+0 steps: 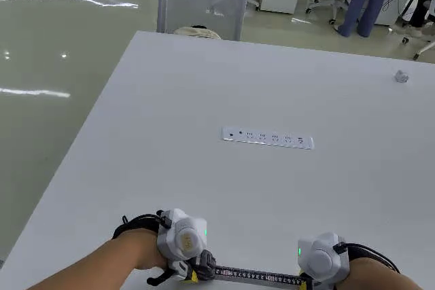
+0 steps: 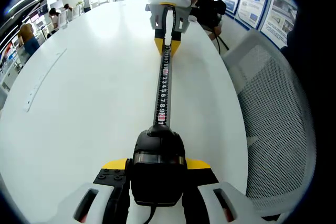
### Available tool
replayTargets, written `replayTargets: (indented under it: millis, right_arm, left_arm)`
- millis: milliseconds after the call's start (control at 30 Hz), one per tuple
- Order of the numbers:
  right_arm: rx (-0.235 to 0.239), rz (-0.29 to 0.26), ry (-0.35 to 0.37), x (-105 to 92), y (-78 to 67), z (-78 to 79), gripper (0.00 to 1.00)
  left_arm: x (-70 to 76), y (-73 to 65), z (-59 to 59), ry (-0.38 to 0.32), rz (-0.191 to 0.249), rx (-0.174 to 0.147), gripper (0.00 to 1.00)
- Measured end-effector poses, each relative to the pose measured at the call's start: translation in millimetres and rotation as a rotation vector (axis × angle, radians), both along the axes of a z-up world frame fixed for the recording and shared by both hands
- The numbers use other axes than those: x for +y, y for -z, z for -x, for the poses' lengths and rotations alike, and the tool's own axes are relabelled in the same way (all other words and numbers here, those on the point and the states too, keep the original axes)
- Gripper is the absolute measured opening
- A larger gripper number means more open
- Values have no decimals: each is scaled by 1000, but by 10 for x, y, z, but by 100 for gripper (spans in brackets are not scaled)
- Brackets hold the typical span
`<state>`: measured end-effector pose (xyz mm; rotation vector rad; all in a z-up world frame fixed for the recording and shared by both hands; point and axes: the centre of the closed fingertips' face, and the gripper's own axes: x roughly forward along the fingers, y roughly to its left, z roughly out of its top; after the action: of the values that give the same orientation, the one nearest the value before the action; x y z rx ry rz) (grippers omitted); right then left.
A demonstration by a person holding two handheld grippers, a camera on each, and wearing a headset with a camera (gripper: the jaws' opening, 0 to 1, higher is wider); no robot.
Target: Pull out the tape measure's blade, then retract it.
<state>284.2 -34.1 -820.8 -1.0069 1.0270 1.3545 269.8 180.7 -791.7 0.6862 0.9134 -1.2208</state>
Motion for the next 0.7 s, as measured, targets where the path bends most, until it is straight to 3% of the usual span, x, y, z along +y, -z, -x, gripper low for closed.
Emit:
replayTargets:
  millis: [533, 700]
  right_arm:
    - [-9, 17, -1, -15, 2, 15, 12]
    - [8, -12, 90, -1, -21, 14, 13]
  left_arm:
    - [-11, -3, -2, 0, 1, 2, 35]
    - [-18, -4, -2, 1, 2, 1, 35]
